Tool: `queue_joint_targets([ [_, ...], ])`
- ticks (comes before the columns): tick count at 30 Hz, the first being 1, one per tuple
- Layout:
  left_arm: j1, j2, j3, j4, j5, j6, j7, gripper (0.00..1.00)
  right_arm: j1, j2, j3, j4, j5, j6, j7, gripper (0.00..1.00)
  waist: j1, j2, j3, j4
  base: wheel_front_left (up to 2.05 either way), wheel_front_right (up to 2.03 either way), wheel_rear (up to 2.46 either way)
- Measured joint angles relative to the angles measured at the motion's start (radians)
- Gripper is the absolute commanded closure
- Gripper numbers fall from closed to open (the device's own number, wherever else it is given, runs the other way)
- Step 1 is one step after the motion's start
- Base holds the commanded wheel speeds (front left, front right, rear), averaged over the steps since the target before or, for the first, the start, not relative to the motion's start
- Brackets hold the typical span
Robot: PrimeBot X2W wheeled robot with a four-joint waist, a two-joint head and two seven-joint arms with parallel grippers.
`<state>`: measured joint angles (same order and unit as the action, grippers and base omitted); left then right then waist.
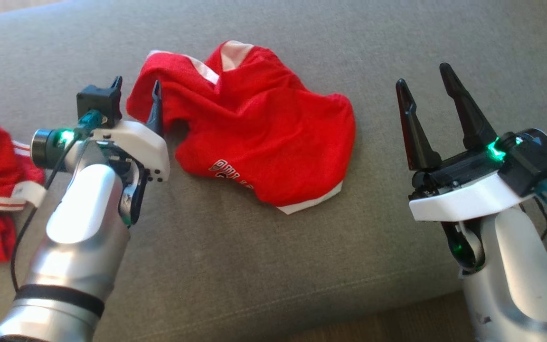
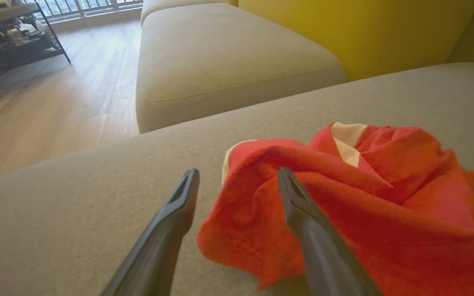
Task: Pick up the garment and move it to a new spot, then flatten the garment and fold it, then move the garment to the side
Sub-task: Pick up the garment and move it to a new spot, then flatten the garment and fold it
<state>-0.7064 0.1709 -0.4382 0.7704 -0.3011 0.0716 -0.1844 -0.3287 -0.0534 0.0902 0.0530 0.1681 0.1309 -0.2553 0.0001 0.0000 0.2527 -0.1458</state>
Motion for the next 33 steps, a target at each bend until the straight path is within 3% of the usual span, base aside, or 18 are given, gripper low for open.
queue_joint_targets([
  [8, 0.039, -0.011, 0.044, -0.071, -0.041, -0.002, -0.06, 0.0, 0.035, 0.0, -0.037, 0.058, -0.028, 0.0, 0.0, 0.0, -0.0002, 0.0, -0.091, 0.067, 0.0, 0.0, 0.0],
  [15, 0.315, 0.052, 0.108, -0.396, -0.031, 0.019, -0.066, 0.0, 0.127, 0.001, -0.117, 0.166, -0.052, 0.0, 0.0, 0.0, -0.0002, 0.0, -0.188, 0.133, 0.0, 0.0, 0.0],
  [21, 0.569, 0.046, 0.166, -0.598, -0.011, 0.061, -0.07, 0.0, 0.166, 0.002, -0.151, 0.222, -0.026, 0.0, 0.0, 0.0, -0.0003, 0.0001, -0.244, 0.185, 0.0, 0.0, 0.0],
  [27, 0.757, 0.004, 0.202, -0.733, 0.048, 0.05, -0.07, 0.0, 0.187, 0.003, -0.184, 0.257, -0.009, 0.0, 0.0, 0.0, -0.0003, 0.0001, -0.277, 0.231, 0.0, 0.0, 0.0],
  [33, 0.789, -0.053, 0.247, -0.767, 0.086, 0.018, -0.07, 0.0, 0.197, 0.004, -0.174, 0.295, -0.009, 0.0, 0.0, 0.0, -0.0002, 0.0001, -0.279, 0.246, 0.0, 0.0, 0.0],
])
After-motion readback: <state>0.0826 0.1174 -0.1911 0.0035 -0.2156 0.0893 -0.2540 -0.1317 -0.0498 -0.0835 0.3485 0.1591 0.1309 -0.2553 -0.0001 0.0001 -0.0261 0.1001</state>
